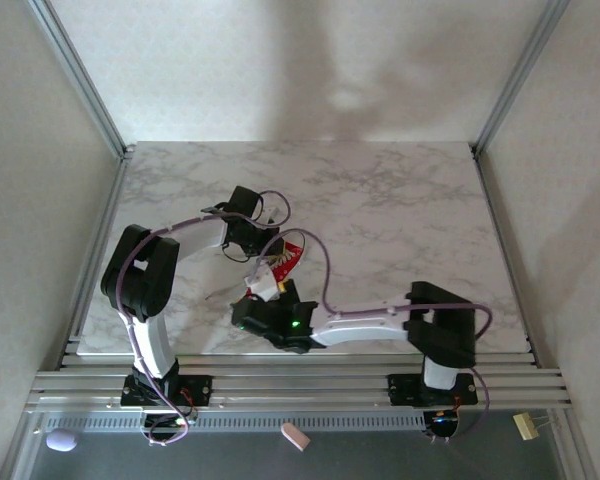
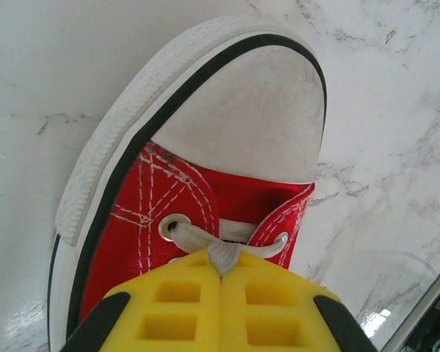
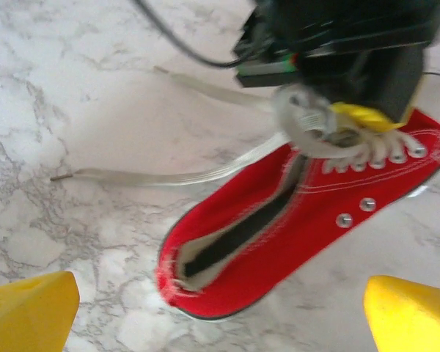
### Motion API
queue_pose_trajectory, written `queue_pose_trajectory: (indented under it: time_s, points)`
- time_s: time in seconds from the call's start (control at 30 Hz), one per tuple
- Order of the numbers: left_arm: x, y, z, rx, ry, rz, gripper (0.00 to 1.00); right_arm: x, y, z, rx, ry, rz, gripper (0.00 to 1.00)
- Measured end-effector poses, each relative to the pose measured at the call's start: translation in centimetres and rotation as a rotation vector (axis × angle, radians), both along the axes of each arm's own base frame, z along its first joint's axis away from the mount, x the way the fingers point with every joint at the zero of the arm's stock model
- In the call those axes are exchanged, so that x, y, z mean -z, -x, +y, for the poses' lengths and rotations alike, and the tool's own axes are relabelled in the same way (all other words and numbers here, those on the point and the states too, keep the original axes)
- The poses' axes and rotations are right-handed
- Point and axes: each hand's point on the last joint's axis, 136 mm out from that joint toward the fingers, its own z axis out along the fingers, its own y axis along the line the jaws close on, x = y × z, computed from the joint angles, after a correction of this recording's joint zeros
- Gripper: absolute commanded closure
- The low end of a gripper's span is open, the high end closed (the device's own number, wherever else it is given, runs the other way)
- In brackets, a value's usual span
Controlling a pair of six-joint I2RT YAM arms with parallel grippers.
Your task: Tie the shoes
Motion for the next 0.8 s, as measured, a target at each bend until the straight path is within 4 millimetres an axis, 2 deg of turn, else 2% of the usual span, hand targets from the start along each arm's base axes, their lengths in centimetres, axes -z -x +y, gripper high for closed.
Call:
queue_pose_trajectory:
  time_s: [0.1,0.3,0.5,0.6,0.8]
  points:
    - [0.0,0.0,0.0,0.001,0.003,0.001,1.00,1.2,-0.1,1.1,0.025,0.046,-0.001,0.01]
    - [0.1,0.1,0.0,0.001,0.003,0.000,1.00,2.0,-1.4,1.1,0.126,0.108,-0.014,0.01]
    - [0.0,0.2,0.0,-0.002,0.011,-0.009,1.00,4.3,-2.7,-1.5,0.231,0.155,0.028,0.01]
    - [-0.1,0.3,0.1,-0.009,0.016,-0.011,1.00,4.4,-2.3,-2.3,0.240,0.117,0.040,0.01]
    - [-0.1,0.6,-0.2,-0.024,0.028,-0.009,1.00,4.2,-1.3,-5.2,0.235,0.094,0.074,0.02]
